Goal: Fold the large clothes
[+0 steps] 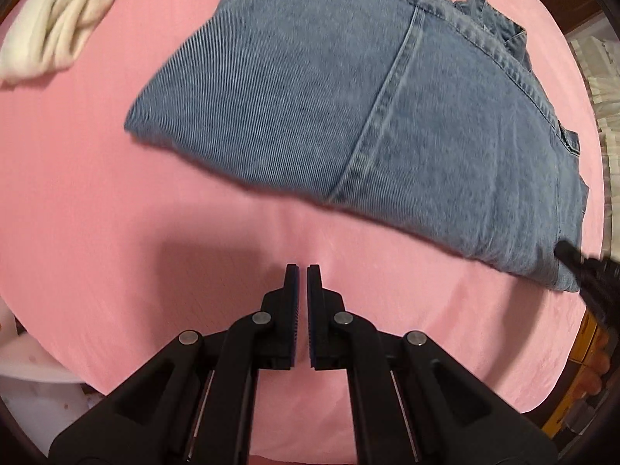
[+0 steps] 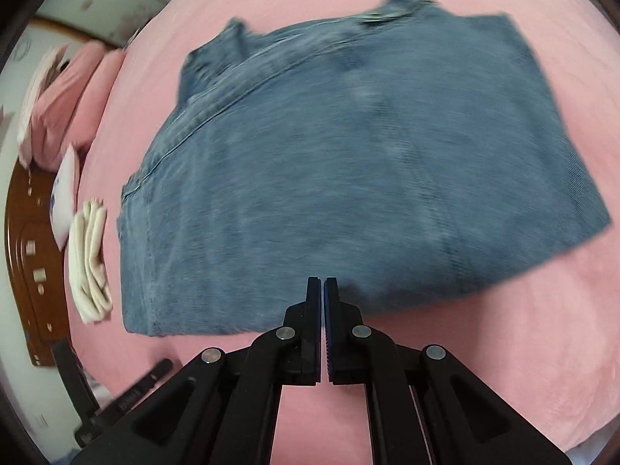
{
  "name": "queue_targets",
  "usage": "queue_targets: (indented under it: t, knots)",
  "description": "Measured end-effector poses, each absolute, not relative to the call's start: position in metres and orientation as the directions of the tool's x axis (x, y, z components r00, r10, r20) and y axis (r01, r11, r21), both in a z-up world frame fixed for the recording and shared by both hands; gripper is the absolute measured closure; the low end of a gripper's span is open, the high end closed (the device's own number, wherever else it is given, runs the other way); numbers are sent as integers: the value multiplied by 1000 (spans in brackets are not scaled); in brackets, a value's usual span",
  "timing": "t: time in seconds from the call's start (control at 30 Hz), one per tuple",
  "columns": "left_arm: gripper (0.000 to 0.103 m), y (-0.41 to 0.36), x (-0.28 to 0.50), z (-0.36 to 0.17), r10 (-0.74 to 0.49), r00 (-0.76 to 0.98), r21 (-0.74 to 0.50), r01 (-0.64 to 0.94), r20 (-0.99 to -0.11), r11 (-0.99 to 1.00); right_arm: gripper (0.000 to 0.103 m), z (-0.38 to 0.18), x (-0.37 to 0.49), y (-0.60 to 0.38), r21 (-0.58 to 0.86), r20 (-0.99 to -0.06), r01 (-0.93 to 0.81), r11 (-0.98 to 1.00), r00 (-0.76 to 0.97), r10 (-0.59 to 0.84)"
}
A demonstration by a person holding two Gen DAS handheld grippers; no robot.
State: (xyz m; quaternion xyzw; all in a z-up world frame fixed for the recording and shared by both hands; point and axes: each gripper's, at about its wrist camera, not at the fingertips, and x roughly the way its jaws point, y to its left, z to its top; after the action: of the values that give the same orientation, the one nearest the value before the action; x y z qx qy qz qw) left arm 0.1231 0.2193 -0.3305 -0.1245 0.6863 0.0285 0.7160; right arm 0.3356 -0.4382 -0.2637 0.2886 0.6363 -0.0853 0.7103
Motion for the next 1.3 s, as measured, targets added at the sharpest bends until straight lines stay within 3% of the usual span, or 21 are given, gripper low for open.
queue_targets:
  t: [0.07,0.17,0.33,0.53,0.67,0.8,1.1,1.17,1.23,1.3]
  knots:
    - [101,223,109,-329,-138,42,-145,-234,-989,961,102,-270,358,-418,294,-956,468,833,160,247]
    - [97,229,93,-329,-157,2,-151,-267,-988,952,102,-286,405,-381,171,-985,423,890,56,162]
    - [68,244,69,-322,-220,-2,-207,-336,-975,919,102,-291,454,-347,176,-984,371,912,30,177]
    - [67,264,46,-313,-250,14,-237,-373,-968,897,102,-312,526,-309,55,-998,295,954,3,57]
    - [66,270,44,-315,-289,19,-272,-397,-957,876,102,-324,548,-298,37,-999,309,950,-20,45]
    - [56,293,36,-312,-340,70,-337,-422,-938,842,102,-329,561,-285,15,-1000,293,956,-10,19]
    - [55,280,80,-345,-479,167,-489,-525,-862,697,102,-330,569,-280,22,-1000,281,960,3,22]
    - [50,277,87,-351,-515,211,-539,-535,-831,651,102,-330,570,-280,23,-1000,280,960,4,23]
    - [33,270,98,-362,-540,272,-590,-540,-797,600,102,-328,571,-281,31,-1000,285,958,8,30]
    - [24,273,99,-365,-549,322,-626,-541,-771,562,102,-326,573,-282,35,-999,287,957,11,34]
